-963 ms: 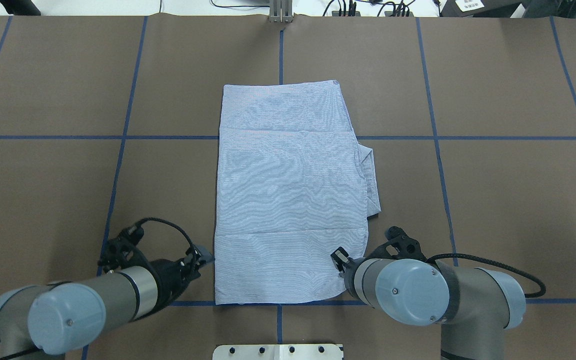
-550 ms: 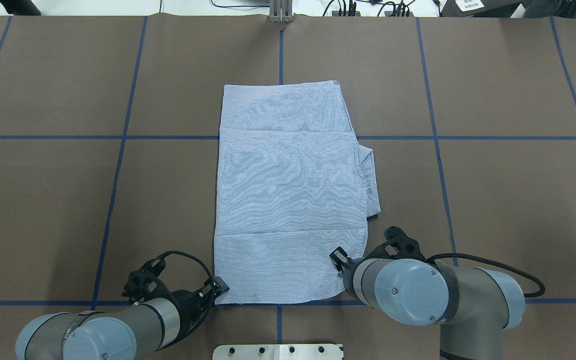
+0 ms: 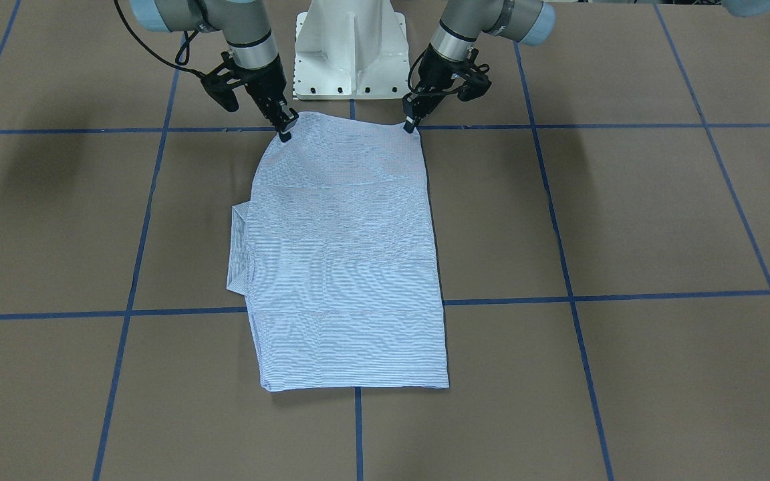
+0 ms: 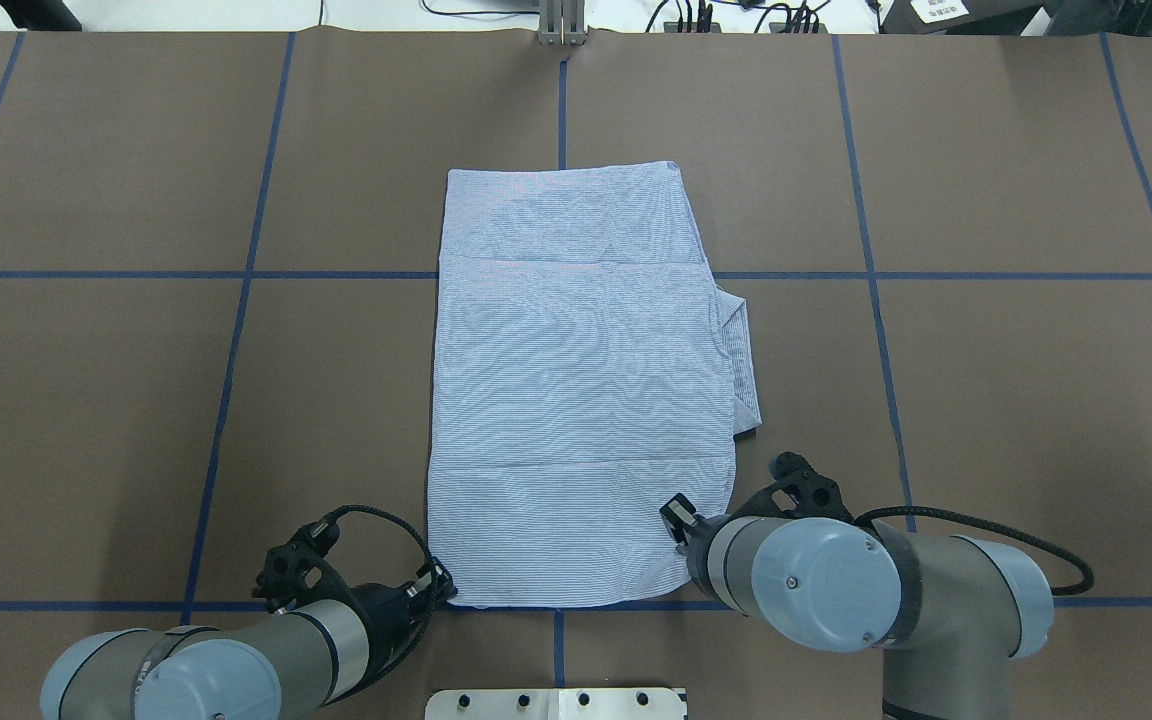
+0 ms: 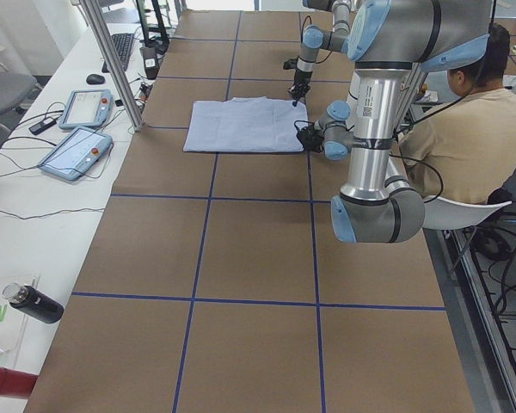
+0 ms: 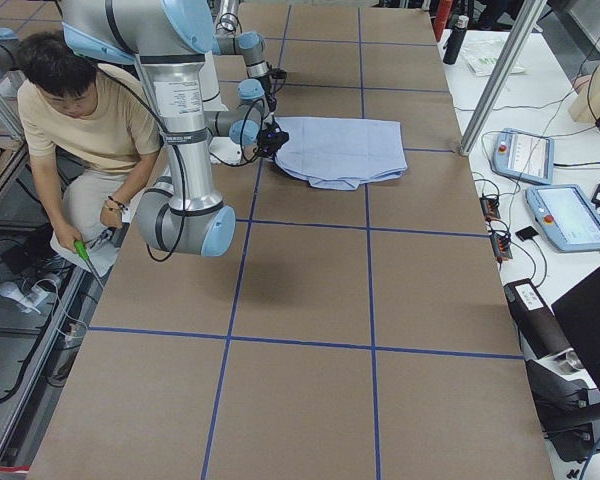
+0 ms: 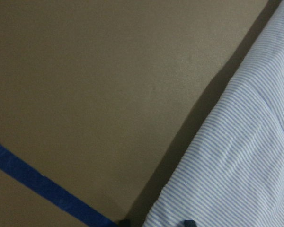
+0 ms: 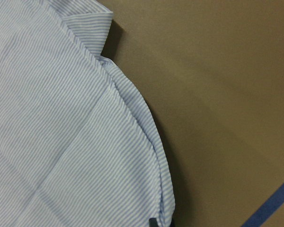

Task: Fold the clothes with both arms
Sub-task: 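Lower the left gripper to the other near corner and grasp both corners, then lift the near edge with both grippers and fold it over toward the far edge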

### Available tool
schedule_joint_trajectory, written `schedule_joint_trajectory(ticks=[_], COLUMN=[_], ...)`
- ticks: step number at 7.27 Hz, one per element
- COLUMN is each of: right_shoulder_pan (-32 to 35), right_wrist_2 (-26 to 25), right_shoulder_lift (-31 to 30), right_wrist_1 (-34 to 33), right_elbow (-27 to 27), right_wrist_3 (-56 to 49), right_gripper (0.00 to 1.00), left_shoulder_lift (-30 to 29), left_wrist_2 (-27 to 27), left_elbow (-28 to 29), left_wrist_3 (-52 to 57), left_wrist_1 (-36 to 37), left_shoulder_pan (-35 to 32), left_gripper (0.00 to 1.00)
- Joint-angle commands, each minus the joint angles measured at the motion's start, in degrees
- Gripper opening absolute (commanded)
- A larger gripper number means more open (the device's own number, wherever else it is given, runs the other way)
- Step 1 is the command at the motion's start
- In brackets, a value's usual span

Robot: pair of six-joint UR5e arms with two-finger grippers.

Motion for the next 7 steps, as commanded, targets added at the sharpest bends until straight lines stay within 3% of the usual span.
schedule_joint_trajectory(ticks=[1,3,4,6,7], right_shoulder_pan=[0.13,0.30,1.35,10.27,17.72], right_wrist_2=[-0.09,-0.44,-0.79,2.17,10.64], right_shoulder_lift=[-0.19,-2.19,-3.25,-1.43,2.58], right_wrist_1=[0.00,0.17,0.52,1.83,2.89], right_elbow=[0.15,4.68,7.68,7.10,2.22], right_wrist_3=[0.05,0.40,0.57,1.19,0.67], right_gripper=[0.00,0.00,0.00,0.00,0.00], left_shoulder_lift=[0.53,1.15,0.28,-4.27,-8.39], left_wrist_2=[-0.33,-2.68,-5.05,-16.53,-20.50], left_elbow=[-3.89,-13.98,-14.81,-11.94,-6.44], left_wrist_3=[0.08,0.87,1.74,6.74,9.29], left_wrist_1=[0.00,0.26,0.26,0.52,0.35], left_shoulder_pan=[-0.33,-1.30,-5.39,-19.78,-25.42], left_gripper=[0.00,0.00,0.00,0.00,0.00])
